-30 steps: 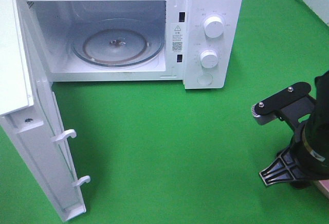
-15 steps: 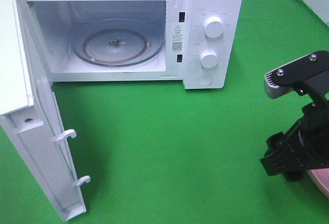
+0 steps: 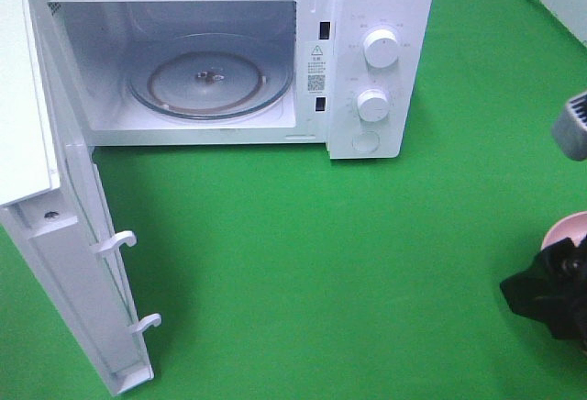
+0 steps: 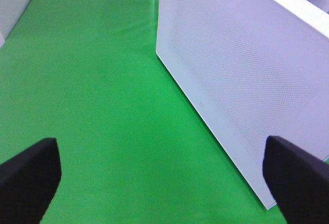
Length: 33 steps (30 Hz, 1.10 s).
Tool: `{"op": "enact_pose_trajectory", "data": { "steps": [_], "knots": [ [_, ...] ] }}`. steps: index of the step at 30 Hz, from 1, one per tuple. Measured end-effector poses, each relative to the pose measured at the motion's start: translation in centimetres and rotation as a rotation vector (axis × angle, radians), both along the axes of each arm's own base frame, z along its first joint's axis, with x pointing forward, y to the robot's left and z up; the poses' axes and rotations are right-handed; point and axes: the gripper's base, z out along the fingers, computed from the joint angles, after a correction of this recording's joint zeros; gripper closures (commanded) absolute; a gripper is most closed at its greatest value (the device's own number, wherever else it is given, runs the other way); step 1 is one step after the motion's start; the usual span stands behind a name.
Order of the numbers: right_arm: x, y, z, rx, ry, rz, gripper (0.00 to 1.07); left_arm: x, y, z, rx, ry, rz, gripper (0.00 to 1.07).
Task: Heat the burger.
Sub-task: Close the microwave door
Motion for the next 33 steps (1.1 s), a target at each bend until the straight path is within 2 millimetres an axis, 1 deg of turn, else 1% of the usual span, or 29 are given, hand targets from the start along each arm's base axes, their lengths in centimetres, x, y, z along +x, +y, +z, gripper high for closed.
{"op": "enact_pose_trajectory", "data": {
  "steps": [1,2,4,7,11,16,18,19,20,23,25,26,27,32,33],
  "knots": [
    [-0.6,-0.5,0.4,0.008,-0.01,-0.004,0.31,0.0,0.0,0.0,0.0,0.0,0.0,0.07],
    [-0.6,-0.5,0.4,0.008,-0.01,-0.004,0.31,0.0,0.0,0.0,0.0,0.0,0.0,0.07],
    [-1.7,-1.6,1.2,0.021,-0.04,0.002,0.31,0.0,0.0,0.0,0.0,0.0,0.0,0.07],
    [-2.0,-1.8,1.4,0.028,-0.049,0.0,0.31,0.0,0.0,0.0,0.0,0.0,0.0,0.07],
    [-3.2,-3.0,2.1,0.047,-0.076,-0.01,0.31,0.0,0.0,0.0,0.0,0.0,0.0,0.07],
    [-3.8,-3.5,2.2,0.039,-0.076,-0.008,0.31,0.0,0.0,0.0,0.0,0.0,0.0,0.07],
    [-4.6,-4.4,2.6,0.059,-0.118,-0.019,0.31,0.0,0.0,0.0,0.0,0.0,0.0,0.07],
    [-4.6,-4.4,2.6,0.059,-0.118,-0.019,0.31,0.0,0.0,0.0,0.0,0.0,0.0,0.07],
    [-5.0,-4.9,2.8,0.077,-0.144,-0.037,0.31,0.0,0.0,0.0,0.0,0.0,0.0,0.07],
    [-5.2,-5.2,2.9,0.083,-0.157,-0.056,0.31,0.0,0.0,0.0,0.0,0.0,0.0,0.07],
    [-5.8,-6.4,3.2,0.078,-0.209,-0.131,0.31,0.0,0.0,0.0,0.0,0.0,0.0,0.07],
    [-5.8,-6.4,3.2,0.078,-0.209,-0.131,0.31,0.0,0.0,0.0,0.0,0.0,0.0,0.07],
    [-6.2,-6.9,3.4,0.078,-0.238,-0.159,0.31,0.0,0.0,0.0,0.0,0.0,0.0,0.07],
    [-7.0,-7.5,3.6,0.092,-0.281,-0.2,0.31,0.0,0.0,0.0,0.0,0.0,0.0,0.07],
    [-7.8,-7.9,3.6,0.113,-0.318,-0.237,0.31,0.0,0.0,0.0,0.0,0.0,0.0,0.07]
  ]
}}
